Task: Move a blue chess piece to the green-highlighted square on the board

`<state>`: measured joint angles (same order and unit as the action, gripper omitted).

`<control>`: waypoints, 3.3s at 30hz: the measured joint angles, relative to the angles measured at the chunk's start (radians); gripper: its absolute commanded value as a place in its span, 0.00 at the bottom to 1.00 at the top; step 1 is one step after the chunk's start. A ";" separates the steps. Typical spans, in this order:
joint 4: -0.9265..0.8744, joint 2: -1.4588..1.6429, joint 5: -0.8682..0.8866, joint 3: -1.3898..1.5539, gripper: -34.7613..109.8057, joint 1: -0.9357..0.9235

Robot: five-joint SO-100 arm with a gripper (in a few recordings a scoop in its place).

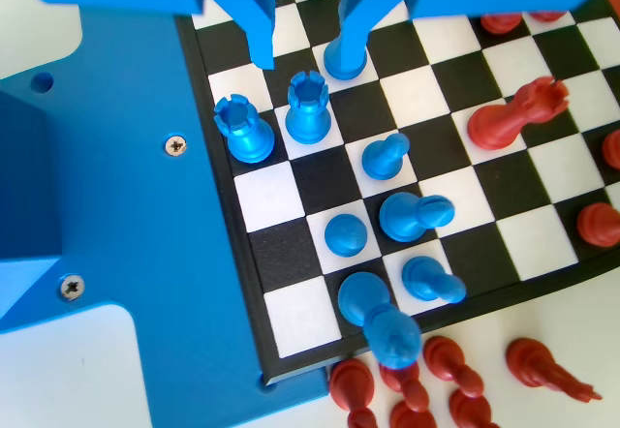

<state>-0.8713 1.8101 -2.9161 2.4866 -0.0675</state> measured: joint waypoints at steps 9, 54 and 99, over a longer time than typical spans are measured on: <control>0.035 -0.020 0.000 0.029 0.31 -0.002; 0.095 -0.106 0.000 0.003 0.31 -0.040; 0.127 -0.104 0.000 0.041 0.25 -0.051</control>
<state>-0.7440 1.7058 -2.9161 2.5280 -0.1181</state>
